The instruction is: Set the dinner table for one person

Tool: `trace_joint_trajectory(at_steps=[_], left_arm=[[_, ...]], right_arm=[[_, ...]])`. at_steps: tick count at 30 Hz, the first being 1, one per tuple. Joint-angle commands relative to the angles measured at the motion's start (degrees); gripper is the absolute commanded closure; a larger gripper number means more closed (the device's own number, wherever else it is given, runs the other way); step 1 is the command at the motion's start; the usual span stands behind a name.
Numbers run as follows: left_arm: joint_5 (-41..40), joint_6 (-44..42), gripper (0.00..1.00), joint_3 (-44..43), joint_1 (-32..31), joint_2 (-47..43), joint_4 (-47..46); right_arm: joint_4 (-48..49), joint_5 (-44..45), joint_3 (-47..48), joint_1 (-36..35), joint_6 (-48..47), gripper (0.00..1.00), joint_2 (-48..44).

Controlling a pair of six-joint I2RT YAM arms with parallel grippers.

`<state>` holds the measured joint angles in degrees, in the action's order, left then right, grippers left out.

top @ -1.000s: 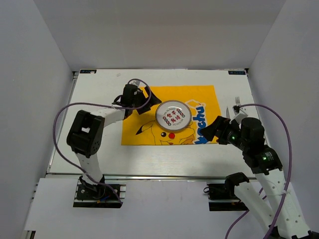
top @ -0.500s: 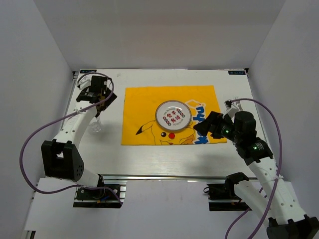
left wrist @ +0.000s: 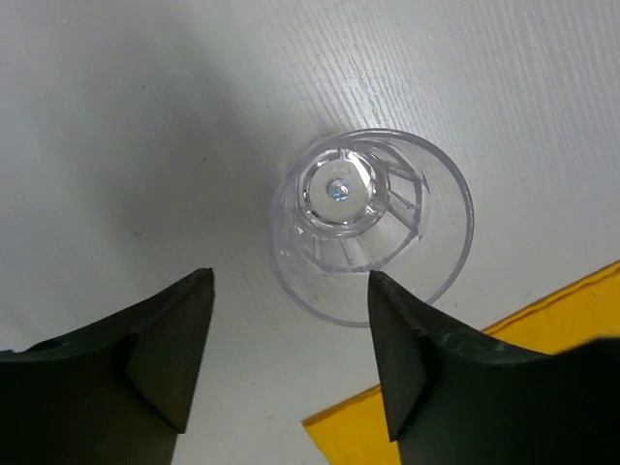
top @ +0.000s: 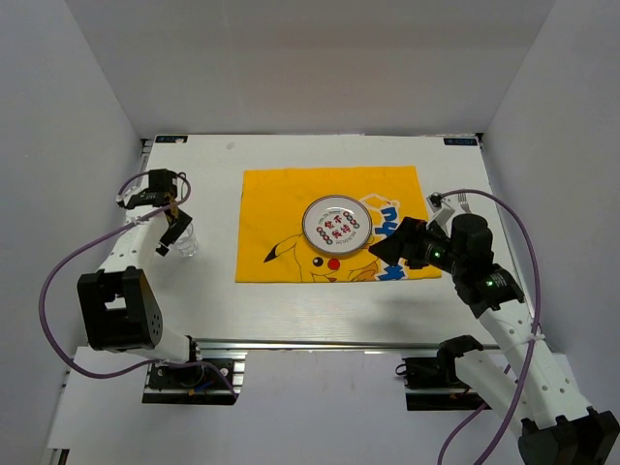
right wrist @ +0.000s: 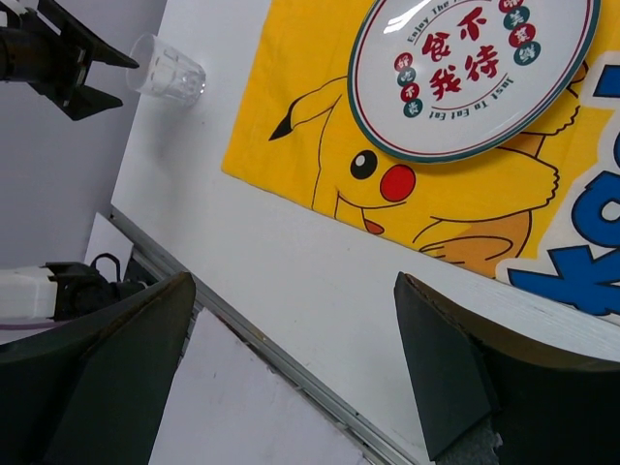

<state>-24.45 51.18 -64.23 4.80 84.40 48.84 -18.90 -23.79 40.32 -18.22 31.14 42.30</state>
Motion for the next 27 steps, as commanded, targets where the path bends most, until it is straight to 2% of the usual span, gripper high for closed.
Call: trace_joint_trajectory(at_steps=[1,3,4,5,7,10,11,12,13,16,17,21,23,25,27], left_arm=[[0.7,-0.6,0.27,1.6,1.5,-1.4,-2.0],[1.6,-1.0,0.31,3.3,2.3,-0.8,-4.0],[3.2,-1.0,0.37,3.5,3.1,-0.5,-4.5],[3.4,-0.9,0.49,3.5,3.6,0.2,-5.1],[4.2,-0.7,0.60,3.5,4.2,1.1,-5.2],[5.2,-0.6,0.61,3.3,4.8,3.0,-4.8],[5.5,-0.6,0.67,3.5,5.4,3.2,-5.2],[5.9,-0.8,0.90,3.4,5.4,3.1,-5.3],[6.0,-1.5,1.00,3.1,5.4,2.8,-5.4],[5.4,-4.8,1.00,0.0,4.2,1.1,-4.5],[5.1,-6.3,1.00,-1.1,3.6,0.5,-4.1],[13.9,-14.4,1.00,-1.7,1.4,-3.8,-7.9],[16.9,-16.5,1.00,-3.8,-0.1,-4.1,-7.6],[21.4,-18.7,1.00,-5.5,-3.7,-3.4,-7.1],[22.0,-19.7,1.00,-8.6,-8.6,-2.3,-5.3]], right_arm=[[3.2,-2.0,-1.0,-0.3,-0.7,0.11,0.0],[3.4,-2.1,-1.3,-0.2,-0.6,0.11,-0.1],[3.3,-2.0,-1.3,-0.2,-0.6,0.11,0.1],[3.4,-2.0,-1.3,-0.3,-0.6,0.11,0.1],[3.4,-2.1,-0.9,-0.3,-0.6,0.11,0.4],[3.5,-2.1,-0.8,-0.3,-0.5,0.11,0.6],[3.8,-2.1,-0.8,-0.2,-0.4,0.11,0.7],[4.0,-2.6,-0.7,-0.3,-0.5,0.11,0.9],[4.4,-3.1,-0.2,-0.3,-0.7,0.11,1.3],[1.9,-2.5,4.8,-1.9,-4.1,0.11,5.7],[-0.7,0.6,6.8,-2.7,-5.2,0.11,7.3],[-3.6,8.8,16.2,-7.2,-8.6,0.11,18.6],[-5.3,13.8,23.2,-11.7,-9.2,0.11,25.8],[-7.0,17.4,28.3,-15.2,-9.8,0.11,30.4],[-8.8,23.1,35.7,-19.2,-9.6,0.11,36.8]])
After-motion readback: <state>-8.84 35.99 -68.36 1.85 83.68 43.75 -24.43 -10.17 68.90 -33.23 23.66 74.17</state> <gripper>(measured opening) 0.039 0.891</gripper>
